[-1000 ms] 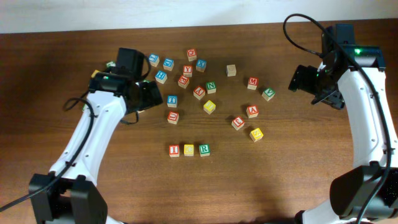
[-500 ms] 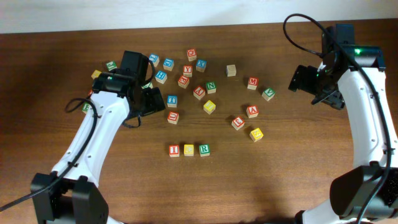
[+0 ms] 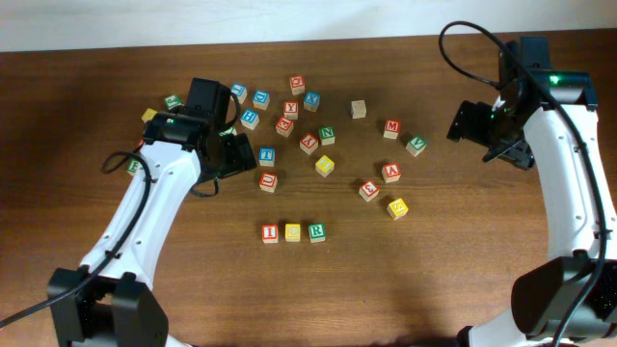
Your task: Spell out ICRA
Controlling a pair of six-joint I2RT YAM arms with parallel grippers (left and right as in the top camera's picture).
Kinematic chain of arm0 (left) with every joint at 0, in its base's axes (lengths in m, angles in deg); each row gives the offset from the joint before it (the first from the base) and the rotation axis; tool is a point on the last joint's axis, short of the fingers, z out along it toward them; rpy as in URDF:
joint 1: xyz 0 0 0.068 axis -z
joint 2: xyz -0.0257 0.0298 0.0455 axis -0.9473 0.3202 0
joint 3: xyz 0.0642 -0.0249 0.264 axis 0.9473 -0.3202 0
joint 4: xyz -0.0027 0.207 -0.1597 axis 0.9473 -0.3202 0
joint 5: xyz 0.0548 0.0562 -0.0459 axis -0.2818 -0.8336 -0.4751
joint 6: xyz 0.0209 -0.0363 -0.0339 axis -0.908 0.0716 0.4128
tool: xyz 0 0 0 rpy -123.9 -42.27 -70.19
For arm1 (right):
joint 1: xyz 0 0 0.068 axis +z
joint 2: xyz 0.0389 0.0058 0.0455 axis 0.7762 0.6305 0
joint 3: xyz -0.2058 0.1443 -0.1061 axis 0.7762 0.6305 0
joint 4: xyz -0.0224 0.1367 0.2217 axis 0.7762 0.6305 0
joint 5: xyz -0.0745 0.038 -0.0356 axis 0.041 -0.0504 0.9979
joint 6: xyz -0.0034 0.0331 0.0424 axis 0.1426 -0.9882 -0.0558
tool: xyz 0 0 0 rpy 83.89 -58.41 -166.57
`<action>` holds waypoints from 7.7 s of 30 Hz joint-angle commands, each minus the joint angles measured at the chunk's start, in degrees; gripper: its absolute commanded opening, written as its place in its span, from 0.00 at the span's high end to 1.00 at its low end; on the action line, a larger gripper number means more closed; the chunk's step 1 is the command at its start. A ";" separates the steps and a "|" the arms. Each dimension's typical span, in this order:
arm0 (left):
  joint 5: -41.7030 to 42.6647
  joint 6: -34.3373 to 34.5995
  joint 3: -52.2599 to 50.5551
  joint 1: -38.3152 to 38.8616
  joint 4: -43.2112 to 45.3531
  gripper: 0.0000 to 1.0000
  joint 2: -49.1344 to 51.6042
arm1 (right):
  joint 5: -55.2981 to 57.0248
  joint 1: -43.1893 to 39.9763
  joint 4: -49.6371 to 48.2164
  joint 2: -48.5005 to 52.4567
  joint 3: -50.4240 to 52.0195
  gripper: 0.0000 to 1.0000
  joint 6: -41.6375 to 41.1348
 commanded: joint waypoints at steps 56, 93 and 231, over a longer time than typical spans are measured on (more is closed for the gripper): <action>-2.38 0.70 0.61 0.07 0.50 0.01 -0.55 | -12.85 12.87 -23.50 11.45 -0.35 0.02 8.81; -2.40 0.72 0.61 0.07 0.50 0.01 -0.55 | -7.52 15.50 -21.38 20.33 10.93 0.47 17.73; -2.40 0.72 0.61 0.07 0.48 0.01 -0.55 | -3.48 36.00 -14.60 1.90 26.88 0.71 -5.46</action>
